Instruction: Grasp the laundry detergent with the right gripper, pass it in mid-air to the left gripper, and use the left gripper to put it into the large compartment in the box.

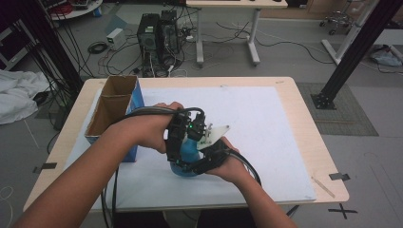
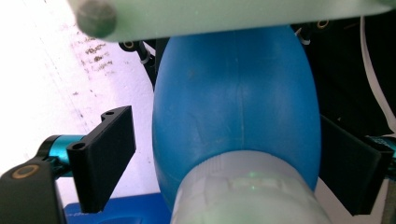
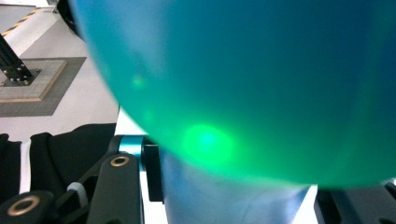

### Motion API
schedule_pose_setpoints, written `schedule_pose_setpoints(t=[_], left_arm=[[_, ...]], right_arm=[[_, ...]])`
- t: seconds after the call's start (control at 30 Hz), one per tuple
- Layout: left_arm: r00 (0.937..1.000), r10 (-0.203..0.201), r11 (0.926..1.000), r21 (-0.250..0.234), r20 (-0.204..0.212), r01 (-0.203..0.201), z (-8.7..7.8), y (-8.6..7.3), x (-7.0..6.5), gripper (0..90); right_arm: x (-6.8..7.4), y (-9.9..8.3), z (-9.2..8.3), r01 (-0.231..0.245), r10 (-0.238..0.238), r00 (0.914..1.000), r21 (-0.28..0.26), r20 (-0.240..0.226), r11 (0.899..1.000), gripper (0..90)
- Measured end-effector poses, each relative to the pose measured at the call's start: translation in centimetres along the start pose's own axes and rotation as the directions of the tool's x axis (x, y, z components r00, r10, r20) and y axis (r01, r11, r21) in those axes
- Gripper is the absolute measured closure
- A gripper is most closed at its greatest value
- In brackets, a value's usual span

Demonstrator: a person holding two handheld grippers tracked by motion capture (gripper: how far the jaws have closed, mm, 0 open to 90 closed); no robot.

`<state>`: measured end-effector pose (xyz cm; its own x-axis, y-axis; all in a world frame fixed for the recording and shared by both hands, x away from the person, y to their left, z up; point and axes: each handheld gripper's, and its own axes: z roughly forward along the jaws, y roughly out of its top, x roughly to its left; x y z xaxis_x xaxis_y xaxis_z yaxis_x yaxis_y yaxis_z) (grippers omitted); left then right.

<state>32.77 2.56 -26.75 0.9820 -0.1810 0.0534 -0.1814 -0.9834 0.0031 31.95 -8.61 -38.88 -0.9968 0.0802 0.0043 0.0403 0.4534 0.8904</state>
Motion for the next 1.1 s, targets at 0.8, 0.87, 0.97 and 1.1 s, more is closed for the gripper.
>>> schedule_pose_setpoints(t=[0.8,0.87,0.97,1.1], left_arm=[[0.9999,-0.012,0.9999,0.007,-0.003,0.012,0.08,-0.01,-0.04,24.1],[0.9999,-0.013,0.9999,0.006,0.0,0.013,0.08,0.0,-0.05,24.5],[0.9999,-0.01,0.9999,0.013,0.004,0.01,0.07,0.03,-0.04,26.8],[0.9999,-0.011,0.9998,0.014,0.009,0.011,0.13,0.04,-0.04,27.7]], right_arm=[[0.09,0.1,0.17,0.001,-0.001,1.0,0.001,-0.001,1.0,46.7],[0.07,0.1,0.18,0.003,-0.003,1.0,0.0,0.0,1.0,46.8],[0.04,0.12,0.17,0.0,0.0,1.0,0.001,-0.003,1.0,46.8],[0.04,0.11,0.2,-0.001,0.001,1.0,0.001,-0.002,1.0,46.8]])
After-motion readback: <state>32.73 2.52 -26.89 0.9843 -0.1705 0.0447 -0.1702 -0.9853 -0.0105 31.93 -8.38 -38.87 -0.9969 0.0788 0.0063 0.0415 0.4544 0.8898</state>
